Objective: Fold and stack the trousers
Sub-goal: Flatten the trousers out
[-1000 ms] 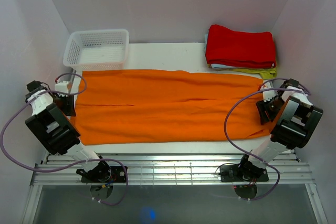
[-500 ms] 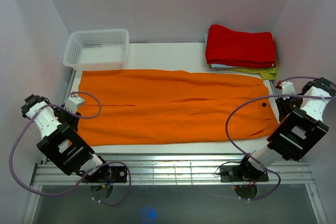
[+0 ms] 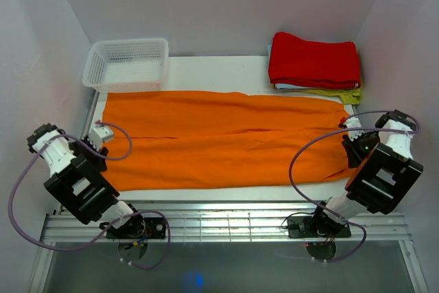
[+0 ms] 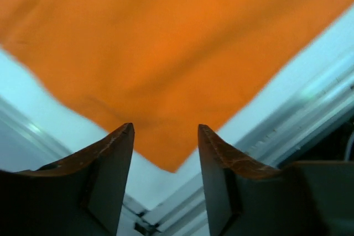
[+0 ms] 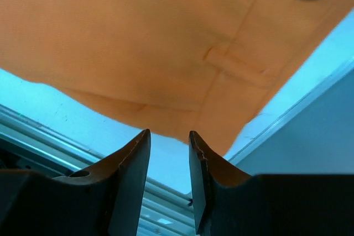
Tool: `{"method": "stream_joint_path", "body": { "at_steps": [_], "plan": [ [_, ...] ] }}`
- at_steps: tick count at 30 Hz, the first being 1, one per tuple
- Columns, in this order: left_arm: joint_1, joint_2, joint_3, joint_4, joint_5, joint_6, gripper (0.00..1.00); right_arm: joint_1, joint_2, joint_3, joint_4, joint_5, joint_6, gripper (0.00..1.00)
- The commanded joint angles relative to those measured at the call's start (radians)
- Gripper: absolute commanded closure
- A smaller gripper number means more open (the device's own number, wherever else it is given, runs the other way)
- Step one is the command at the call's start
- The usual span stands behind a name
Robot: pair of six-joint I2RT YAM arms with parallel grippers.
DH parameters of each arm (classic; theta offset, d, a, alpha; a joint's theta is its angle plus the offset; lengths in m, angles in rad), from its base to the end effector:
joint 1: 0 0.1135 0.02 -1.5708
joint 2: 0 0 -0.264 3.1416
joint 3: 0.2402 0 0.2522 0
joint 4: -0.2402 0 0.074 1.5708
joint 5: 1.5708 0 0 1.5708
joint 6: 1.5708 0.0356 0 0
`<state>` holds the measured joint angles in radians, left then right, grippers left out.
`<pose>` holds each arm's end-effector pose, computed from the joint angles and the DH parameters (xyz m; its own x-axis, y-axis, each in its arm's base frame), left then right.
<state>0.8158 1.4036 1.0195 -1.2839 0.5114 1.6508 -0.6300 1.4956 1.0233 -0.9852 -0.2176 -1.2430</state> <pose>0.1603 0.1450 0.2331 -0.6110 0.6192 -0.4933 0.7332 0.6775 -0.0578 0.2129 -0.1457 0.2107 -0.7844 -0.5721 -0.2395 -0.5812 0.8129 -0.0380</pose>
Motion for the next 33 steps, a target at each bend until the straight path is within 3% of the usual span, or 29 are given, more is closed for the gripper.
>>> {"method": "stream_joint_path", "body": {
  "at_steps": [1, 2, 5, 6, 8, 9, 12, 13, 16, 23, 33],
  "plan": [
    [-0.004, 0.105, 0.270, 0.047, 0.295, -0.217, 0.37, 0.042, 0.028, 0.172, 0.033, -0.104, -0.029, 0.60],
    [-0.006, 0.147, 0.413, 0.046, 0.335, -0.344, 0.36, 0.052, 0.066, 0.222, 0.028, -0.129, 0.006, 0.60],
    [-0.006, 0.317, 0.604, 0.089, 0.481, -0.552, 0.34, 0.065, 0.176, 0.429, 0.036, -0.193, 0.172, 0.59],
    [-0.006, 0.357, 0.687, 0.124, 0.539, -0.721, 0.34, 0.067, 0.205, 0.476, 0.040, -0.200, 0.222, 0.60],
    [-0.015, 0.448, 0.729, 0.239, 0.582, -0.866, 0.33, 0.070, 0.262, 0.594, 0.022, -0.244, 0.327, 0.60],
    [-0.020, 0.465, 0.720, 0.306, 0.590, -1.025, 0.33, 0.076, 0.305, 0.616, 0.022, -0.255, 0.364, 0.60],
    [-0.059, 0.468, 0.630, 0.640, 0.543, -1.279, 0.30, 0.105, 0.342, 0.618, 0.099, -0.278, 0.497, 0.65],
    [-0.072, 0.462, 0.566, 0.775, 0.511, -1.301, 0.30, 0.114, 0.344, 0.606, 0.132, -0.281, 0.529, 0.65],
    [-0.127, 0.475, 0.512, 0.905, 0.460, -1.355, 0.30, 0.131, 0.334, 0.535, 0.282, -0.293, 0.617, 0.62],
    [-0.194, 0.615, 0.513, 1.038, 0.339, -1.413, 0.30, 0.138, 0.388, 0.538, 0.332, -0.266, 0.677, 0.52],
    [-0.214, 0.735, 0.444, 1.268, 0.285, -1.505, 0.27, 0.127, 0.279, 0.413, 0.454, -0.305, 0.807, 0.35]
  ]
}}
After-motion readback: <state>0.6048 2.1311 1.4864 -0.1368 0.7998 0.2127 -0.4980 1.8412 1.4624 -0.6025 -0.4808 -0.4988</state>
